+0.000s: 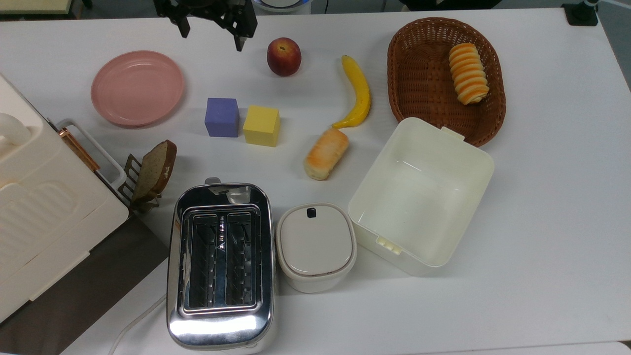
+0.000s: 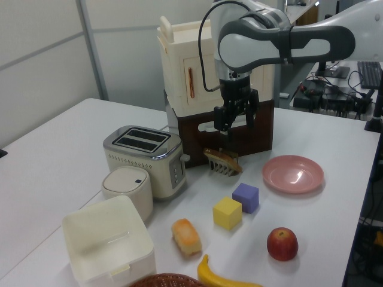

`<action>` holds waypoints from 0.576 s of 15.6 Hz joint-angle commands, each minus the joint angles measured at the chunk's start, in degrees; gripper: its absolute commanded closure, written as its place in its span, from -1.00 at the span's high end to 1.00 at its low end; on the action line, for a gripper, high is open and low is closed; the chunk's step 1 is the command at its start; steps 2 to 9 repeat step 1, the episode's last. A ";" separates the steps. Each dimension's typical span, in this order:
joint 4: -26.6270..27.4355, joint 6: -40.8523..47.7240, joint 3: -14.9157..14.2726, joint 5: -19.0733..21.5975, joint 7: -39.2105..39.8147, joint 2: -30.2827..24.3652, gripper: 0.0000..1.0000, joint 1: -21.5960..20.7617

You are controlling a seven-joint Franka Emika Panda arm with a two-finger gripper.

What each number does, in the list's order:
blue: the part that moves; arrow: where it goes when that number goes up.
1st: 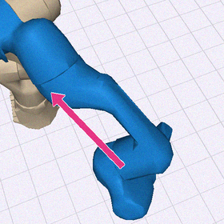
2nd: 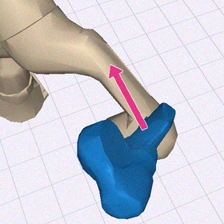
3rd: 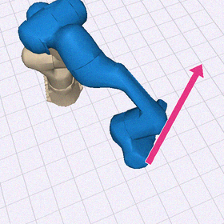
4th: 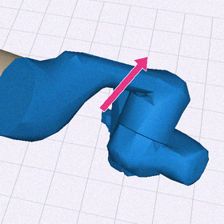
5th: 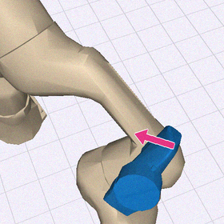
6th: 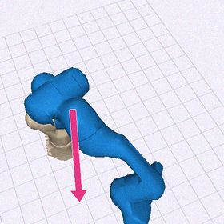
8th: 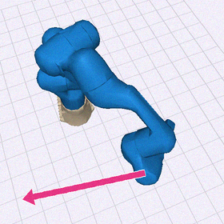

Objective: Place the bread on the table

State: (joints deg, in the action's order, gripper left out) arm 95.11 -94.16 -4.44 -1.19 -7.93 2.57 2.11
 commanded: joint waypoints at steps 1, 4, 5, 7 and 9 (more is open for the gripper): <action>-0.45 1.26 -0.39 1.98 1.07 -0.64 1.00 0.09; -0.45 1.26 -0.39 1.98 1.07 -0.64 1.00 0.09; -0.45 1.26 -0.39 1.98 1.07 -0.64 1.00 0.09; -0.45 1.26 -0.39 1.98 1.07 -0.64 1.00 0.09; -0.45 1.26 -0.39 1.98 1.07 -0.64 1.00 0.09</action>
